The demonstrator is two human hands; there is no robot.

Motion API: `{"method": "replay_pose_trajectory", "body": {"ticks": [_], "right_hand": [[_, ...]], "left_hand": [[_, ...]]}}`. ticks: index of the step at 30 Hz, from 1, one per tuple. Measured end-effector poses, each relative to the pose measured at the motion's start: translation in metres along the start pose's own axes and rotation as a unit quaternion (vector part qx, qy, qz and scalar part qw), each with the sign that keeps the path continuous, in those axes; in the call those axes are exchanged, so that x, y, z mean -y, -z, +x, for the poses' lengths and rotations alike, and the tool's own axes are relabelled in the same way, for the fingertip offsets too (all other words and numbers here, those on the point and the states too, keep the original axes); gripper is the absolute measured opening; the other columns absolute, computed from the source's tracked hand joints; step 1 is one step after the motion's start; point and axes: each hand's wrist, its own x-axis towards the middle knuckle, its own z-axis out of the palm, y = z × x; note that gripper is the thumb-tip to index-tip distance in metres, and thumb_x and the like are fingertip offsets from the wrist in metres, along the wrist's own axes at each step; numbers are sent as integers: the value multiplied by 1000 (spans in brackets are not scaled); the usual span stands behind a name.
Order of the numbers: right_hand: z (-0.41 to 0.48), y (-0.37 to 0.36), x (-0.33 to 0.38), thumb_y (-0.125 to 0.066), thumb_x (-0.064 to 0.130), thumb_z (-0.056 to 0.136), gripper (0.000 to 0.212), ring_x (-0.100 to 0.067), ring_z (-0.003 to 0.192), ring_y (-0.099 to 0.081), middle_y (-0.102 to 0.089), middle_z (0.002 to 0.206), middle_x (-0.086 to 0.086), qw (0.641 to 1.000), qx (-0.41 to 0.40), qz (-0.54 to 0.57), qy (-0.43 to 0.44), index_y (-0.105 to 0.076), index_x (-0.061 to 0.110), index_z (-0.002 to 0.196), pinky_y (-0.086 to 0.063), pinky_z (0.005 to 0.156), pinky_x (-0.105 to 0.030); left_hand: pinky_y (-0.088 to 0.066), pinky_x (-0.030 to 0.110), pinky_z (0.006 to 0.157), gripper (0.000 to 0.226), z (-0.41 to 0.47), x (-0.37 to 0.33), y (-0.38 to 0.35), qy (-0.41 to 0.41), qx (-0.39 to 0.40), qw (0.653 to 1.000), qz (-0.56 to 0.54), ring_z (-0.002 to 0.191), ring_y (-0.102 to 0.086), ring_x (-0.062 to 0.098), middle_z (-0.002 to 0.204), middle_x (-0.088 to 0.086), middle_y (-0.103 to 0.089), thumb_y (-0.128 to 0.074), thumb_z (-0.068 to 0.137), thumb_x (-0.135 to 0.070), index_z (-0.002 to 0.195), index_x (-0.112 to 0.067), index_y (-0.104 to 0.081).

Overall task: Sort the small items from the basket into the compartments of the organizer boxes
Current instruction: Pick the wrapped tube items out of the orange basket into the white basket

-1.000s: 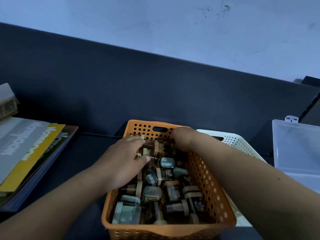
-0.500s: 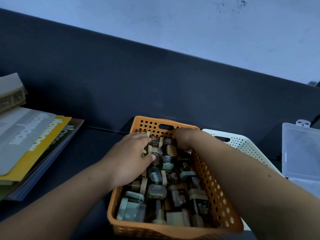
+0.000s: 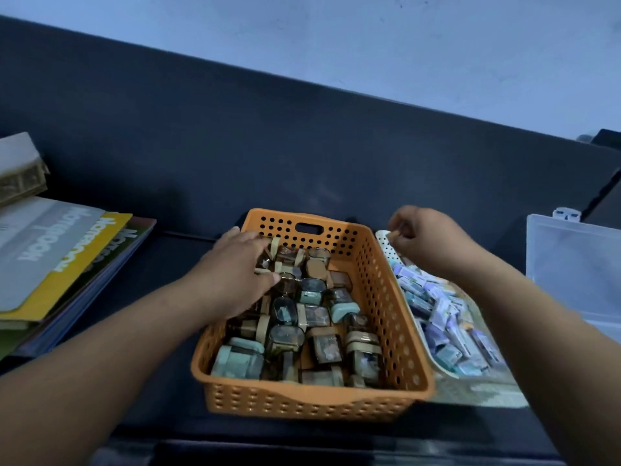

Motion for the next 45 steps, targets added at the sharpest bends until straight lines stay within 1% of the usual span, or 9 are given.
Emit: {"method": "replay_pose_trajectory", "body": {"ticks": [4, 7, 10, 13, 17, 25, 30, 40, 45], "right_hand": [[-20, 1, -24, -61, 25, 90, 26, -20, 92, -61, -68, 106, 0, 999, 17, -30, -36, -60, 21, 115, -46, 75, -30], [-38, 6, -2, -70, 32, 86, 41, -15, 115, -57, -60, 127, 5, 997, 43, 22, 53, -57, 27, 125, -44, 94, -28], [-56, 8, 38, -75, 40, 79, 57, -6, 121, -46, -49, 134, 13, 972, 170, 80, 144, -52, 35, 131, -36, 95, -19], [-63, -2, 67, -76, 43, 76, 77, -9, 134, -32, -32, 149, 16, 927, 316, 43, 199, -36, 44, 141, -31, 111, -35], [-61, -25, 78, -74, 33, 80, 100, -17, 148, 2, -3, 161, 11, 879, 394, -97, 249, -5, 46, 150, -10, 120, -46], [-42, -42, 62, -79, 46, 72, 112, -16, 148, 5, 6, 161, 15, 911, 292, -115, 267, -1, 43, 151, -11, 120, -42], [-37, -33, 64, -79, 50, 71, 112, -10, 147, 9, 9, 159, 21, 912, 335, -12, 236, -2, 45, 151, -7, 121, -40], [-51, -63, 124, -52, 71, 81, 97, -20, 148, 17, 16, 161, 7, 887, 352, -94, 284, 1, 34, 153, 0, 119, -49], [-36, -49, 106, -57, 68, 80, 92, -17, 148, 9, 5, 162, 12, 909, 318, -104, 248, -8, 39, 152, -4, 120, -52]], "left_hand": [[-9, 36, 117, 72, -5, -6, 5, 20, 6, 1000, -3, 147, -1, 17, 161, -2, -5, -54, 92, -43, 151, -21, -19], [-12, 35, 116, 70, -13, -8, 8, 34, 14, 999, -5, 147, -4, 19, 161, 1, 0, -57, 91, -41, 149, -20, -23], [-13, 35, 116, 70, -20, -9, 9, 56, 28, 998, -14, 147, -4, 19, 161, 2, 2, -56, 91, -42, 149, -22, -22], [-14, 36, 116, 68, -24, -9, 9, 61, 28, 997, -33, 147, -4, 18, 161, 2, -2, -57, 91, -41, 148, -28, -23], [-18, 35, 115, 66, -26, -12, 9, 66, 20, 997, -44, 146, -10, 15, 159, 0, -14, -57, 91, -38, 148, -27, -24], [-19, 30, 113, 62, -23, -11, 9, 75, 23, 995, -54, 144, -18, 14, 156, -3, -21, -57, 93, -35, 146, -24, -28], [-28, 28, 106, 61, -20, -11, 8, 74, 20, 995, -60, 137, -30, 15, 153, -4, -25, -55, 93, -35, 147, -24, -28], [-23, 21, 93, 48, -15, 5, 6, 62, 11, 985, -158, 127, -33, 9, 151, -3, -30, -38, 98, -13, 144, -24, -32], [-21, 27, 107, 58, -13, 11, 6, 69, 25, 984, -164, 141, -20, 12, 159, -6, -12, -38, 100, -22, 152, -22, -13]]}}
